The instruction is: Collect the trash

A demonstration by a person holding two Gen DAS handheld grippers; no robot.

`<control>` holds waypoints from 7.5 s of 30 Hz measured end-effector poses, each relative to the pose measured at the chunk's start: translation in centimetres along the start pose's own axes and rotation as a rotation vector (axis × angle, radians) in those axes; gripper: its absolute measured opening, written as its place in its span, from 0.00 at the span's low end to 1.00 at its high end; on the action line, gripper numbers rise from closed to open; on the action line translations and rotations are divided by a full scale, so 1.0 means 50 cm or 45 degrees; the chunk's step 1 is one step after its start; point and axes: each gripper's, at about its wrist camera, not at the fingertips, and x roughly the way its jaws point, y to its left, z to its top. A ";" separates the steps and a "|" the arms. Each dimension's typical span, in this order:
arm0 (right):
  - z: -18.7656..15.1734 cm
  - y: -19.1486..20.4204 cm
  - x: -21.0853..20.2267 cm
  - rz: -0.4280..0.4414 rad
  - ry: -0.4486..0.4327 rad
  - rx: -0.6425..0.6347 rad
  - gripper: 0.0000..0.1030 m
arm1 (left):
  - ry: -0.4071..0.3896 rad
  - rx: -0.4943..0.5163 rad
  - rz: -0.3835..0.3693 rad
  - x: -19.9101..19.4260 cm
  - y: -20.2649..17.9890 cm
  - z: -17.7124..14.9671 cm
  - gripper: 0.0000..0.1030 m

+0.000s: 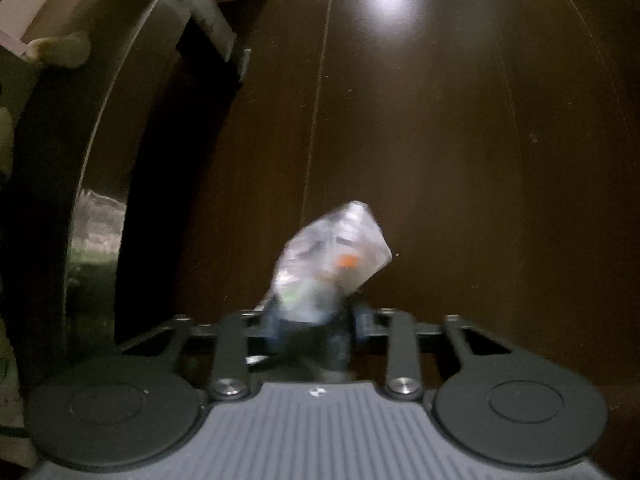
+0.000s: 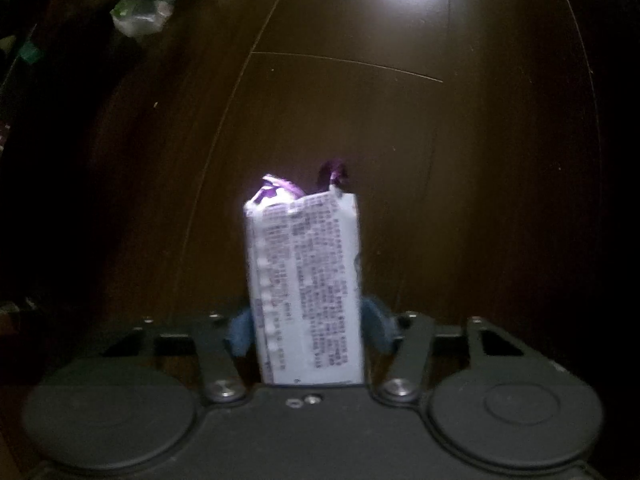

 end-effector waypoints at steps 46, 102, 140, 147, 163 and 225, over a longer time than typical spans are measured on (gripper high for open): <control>0.197 0.465 -1.273 0.230 -0.372 -0.462 0.41 | -0.047 -0.402 -0.289 -1.280 0.479 -0.237 0.15; 0.379 1.121 -1.165 0.130 -0.220 -0.922 0.63 | 0.014 -0.596 -0.200 -1.105 1.092 -0.223 0.52; 0.125 0.912 -1.512 0.565 -0.596 -1.103 0.77 | -0.628 -0.775 0.081 -1.672 0.912 -0.562 0.75; 0.059 0.875 -1.575 0.608 -0.707 -1.091 0.84 | -0.713 -0.787 0.090 -1.742 0.868 -0.648 0.78; -0.116 0.865 -1.667 0.499 -0.996 -0.801 1.00 | -0.792 -0.643 -0.028 -1.779 0.892 -0.780 0.80; -0.194 0.927 -1.639 0.220 -1.038 -0.443 1.00 | -0.893 -0.406 -0.250 -1.778 0.912 -0.796 0.80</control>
